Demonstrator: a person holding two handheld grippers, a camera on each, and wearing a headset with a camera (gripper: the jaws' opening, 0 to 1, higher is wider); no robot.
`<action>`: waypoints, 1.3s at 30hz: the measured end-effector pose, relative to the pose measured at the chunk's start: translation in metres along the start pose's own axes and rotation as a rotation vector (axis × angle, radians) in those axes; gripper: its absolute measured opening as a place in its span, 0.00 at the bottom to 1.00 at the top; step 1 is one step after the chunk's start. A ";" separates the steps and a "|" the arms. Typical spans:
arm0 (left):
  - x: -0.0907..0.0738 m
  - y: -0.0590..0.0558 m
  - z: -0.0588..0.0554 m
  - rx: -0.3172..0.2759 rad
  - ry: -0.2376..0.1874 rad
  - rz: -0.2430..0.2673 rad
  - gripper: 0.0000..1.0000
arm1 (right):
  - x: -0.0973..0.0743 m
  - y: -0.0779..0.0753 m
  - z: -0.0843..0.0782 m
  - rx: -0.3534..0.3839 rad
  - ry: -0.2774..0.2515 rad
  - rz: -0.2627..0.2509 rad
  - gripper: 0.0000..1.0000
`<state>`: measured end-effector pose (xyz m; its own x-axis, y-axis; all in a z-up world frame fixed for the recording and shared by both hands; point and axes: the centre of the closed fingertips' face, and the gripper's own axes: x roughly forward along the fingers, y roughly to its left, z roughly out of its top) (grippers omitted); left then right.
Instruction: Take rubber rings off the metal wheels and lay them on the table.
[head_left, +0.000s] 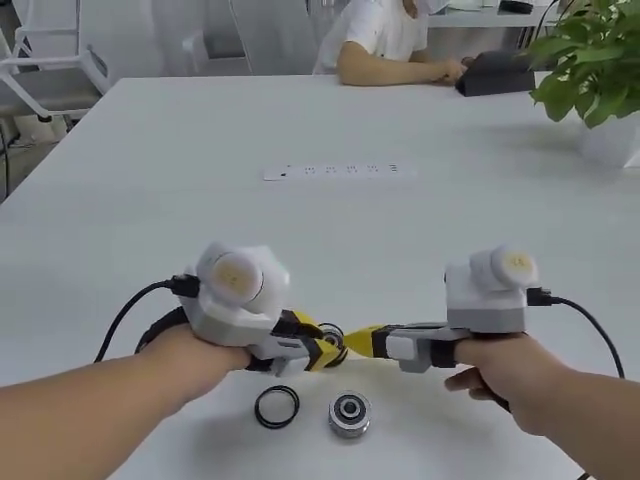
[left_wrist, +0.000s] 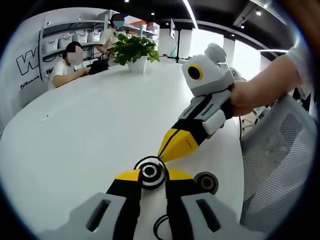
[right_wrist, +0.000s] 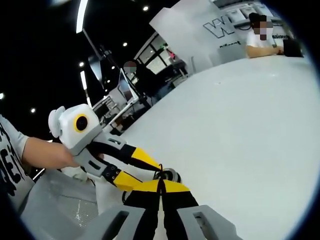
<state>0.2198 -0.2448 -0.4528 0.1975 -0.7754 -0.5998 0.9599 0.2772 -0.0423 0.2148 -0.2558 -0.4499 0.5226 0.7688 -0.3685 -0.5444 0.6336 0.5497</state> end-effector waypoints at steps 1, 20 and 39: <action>-0.002 -0.001 0.000 0.001 -0.003 -0.003 0.15 | 0.000 0.000 0.001 0.000 -0.002 -0.001 0.00; -0.060 -0.009 0.021 -0.026 -0.134 -0.022 0.37 | -0.004 0.023 0.010 -0.010 -0.020 0.049 0.00; -0.113 -0.014 0.010 -0.056 -0.190 0.020 0.60 | 0.006 0.053 0.009 -0.029 0.005 0.123 0.00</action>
<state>0.1862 -0.1668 -0.3765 0.2560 -0.8611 -0.4392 0.9437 0.3210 -0.0794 0.1955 -0.2187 -0.4161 0.4475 0.8413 -0.3034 -0.6232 0.5367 0.5688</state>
